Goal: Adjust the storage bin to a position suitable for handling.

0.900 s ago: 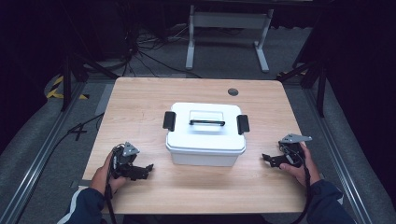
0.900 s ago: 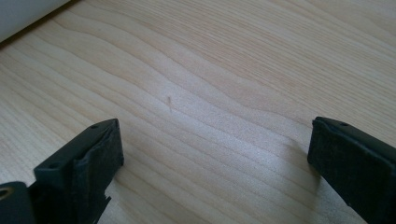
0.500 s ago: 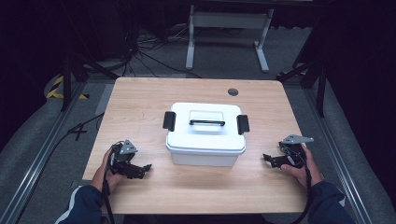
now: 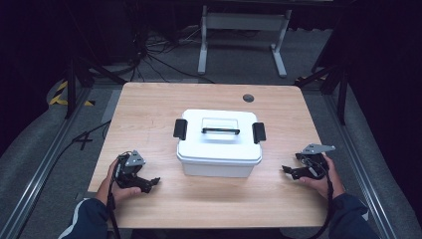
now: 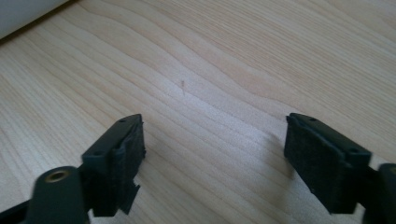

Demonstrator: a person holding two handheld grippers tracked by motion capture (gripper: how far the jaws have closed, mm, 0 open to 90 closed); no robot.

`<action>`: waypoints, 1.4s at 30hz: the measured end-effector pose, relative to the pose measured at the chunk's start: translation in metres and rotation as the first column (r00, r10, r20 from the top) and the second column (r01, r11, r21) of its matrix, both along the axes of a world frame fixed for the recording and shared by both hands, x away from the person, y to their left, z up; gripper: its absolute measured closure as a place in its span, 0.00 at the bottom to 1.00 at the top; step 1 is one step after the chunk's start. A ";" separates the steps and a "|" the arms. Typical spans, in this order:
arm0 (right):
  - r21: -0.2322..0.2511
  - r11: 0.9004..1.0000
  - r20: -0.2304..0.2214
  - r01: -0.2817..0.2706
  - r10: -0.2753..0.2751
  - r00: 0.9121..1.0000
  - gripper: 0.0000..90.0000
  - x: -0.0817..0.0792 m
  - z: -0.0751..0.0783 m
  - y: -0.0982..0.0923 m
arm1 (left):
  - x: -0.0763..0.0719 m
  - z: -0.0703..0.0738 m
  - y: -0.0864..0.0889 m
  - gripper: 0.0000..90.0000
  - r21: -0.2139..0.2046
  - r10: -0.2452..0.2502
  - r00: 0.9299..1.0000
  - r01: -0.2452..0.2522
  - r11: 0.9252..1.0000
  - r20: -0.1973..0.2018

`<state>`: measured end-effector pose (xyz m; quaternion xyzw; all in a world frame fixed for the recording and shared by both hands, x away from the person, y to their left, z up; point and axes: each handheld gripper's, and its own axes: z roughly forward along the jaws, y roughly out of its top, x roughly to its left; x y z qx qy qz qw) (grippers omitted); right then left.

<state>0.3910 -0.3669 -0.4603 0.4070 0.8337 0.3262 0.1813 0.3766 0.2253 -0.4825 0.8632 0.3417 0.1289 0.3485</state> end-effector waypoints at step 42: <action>0.053 0.945 0.100 -0.322 0.316 0.943 0.46 -0.018 0.035 0.068 | -0.002 0.005 -0.027 0.18 0.003 -0.017 0.999 0.017 1.000 0.029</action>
